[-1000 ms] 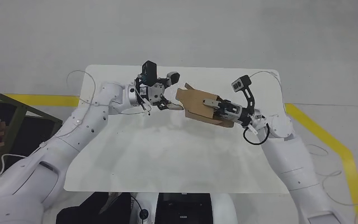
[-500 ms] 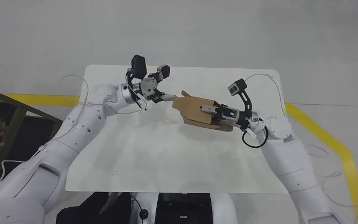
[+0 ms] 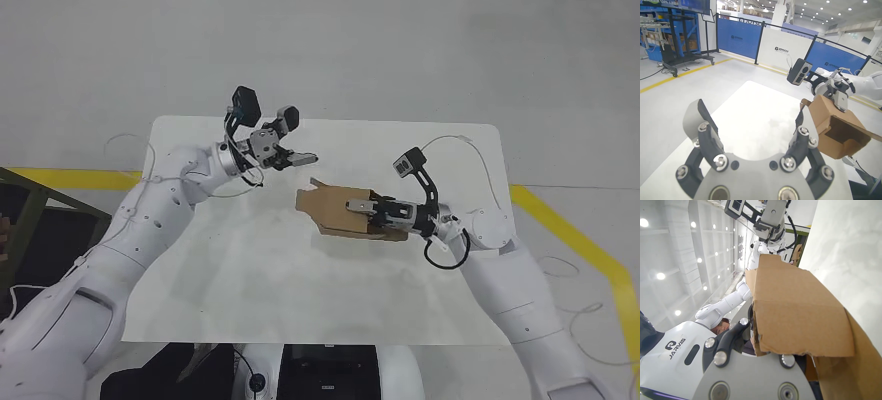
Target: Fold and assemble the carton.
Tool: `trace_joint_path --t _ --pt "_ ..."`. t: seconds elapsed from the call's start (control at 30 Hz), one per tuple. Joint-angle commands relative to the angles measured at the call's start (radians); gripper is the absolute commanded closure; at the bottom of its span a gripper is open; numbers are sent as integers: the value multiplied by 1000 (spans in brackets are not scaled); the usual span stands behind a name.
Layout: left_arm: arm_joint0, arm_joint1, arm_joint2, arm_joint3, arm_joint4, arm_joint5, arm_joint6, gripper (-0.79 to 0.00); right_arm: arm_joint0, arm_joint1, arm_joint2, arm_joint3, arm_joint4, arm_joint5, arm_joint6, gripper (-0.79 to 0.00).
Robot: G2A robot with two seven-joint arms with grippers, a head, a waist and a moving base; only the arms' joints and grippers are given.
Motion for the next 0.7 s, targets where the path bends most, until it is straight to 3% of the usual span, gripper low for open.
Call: trace_joint_path --t 0.0,0.67 --pt "0 -4 2 0 1 -12 -26 -785 0 0 2 -3 7 -2 0 0" --pt "33 -28 -20 -31 37 -81 -94 -785 0 3 43 14 31 -21 -51 0"
